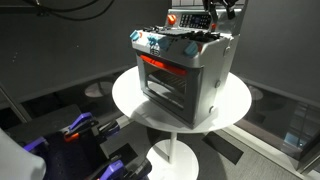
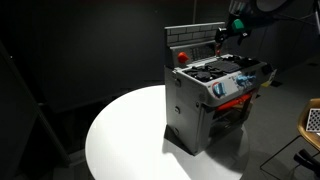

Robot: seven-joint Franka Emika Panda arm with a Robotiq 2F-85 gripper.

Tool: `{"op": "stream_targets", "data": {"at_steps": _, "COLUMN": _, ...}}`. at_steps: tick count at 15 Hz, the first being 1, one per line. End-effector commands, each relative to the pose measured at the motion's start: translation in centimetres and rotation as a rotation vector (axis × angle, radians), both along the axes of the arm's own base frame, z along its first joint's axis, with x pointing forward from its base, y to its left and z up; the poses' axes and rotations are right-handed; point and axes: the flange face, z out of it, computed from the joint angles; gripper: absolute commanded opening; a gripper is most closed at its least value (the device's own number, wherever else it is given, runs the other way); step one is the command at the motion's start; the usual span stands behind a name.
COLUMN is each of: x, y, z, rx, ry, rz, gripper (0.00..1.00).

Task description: Push the top orange button on the right side of the stoves button display

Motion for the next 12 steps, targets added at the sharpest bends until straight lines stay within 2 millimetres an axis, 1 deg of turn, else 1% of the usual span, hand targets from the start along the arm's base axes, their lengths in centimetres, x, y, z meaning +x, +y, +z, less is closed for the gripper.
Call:
{"op": "stream_targets", "data": {"at_steps": 1, "x": -1.0, "y": 1.1, "z": 1.6, "rx": 0.041, "ry": 0.021, "rz": 0.016, "gripper": 1.0}}
{"op": "stream_targets", "data": {"at_steps": 3, "x": -2.0, "y": 1.8, "z": 2.1, "rx": 0.077, "ry": 0.036, "rz": 0.023, "gripper": 1.0}}
{"op": "stream_targets", "data": {"at_steps": 7, "x": -4.7, "y": 3.5, "z": 3.3, "rx": 0.158, "ry": 0.088, "rz": 0.054, "gripper": 1.0}}
{"op": "stream_targets", "data": {"at_steps": 12, "x": -9.3, "y": 5.4, "z": 5.2, "rx": 0.248, "ry": 0.186, "rz": 0.116, "gripper": 1.0}}
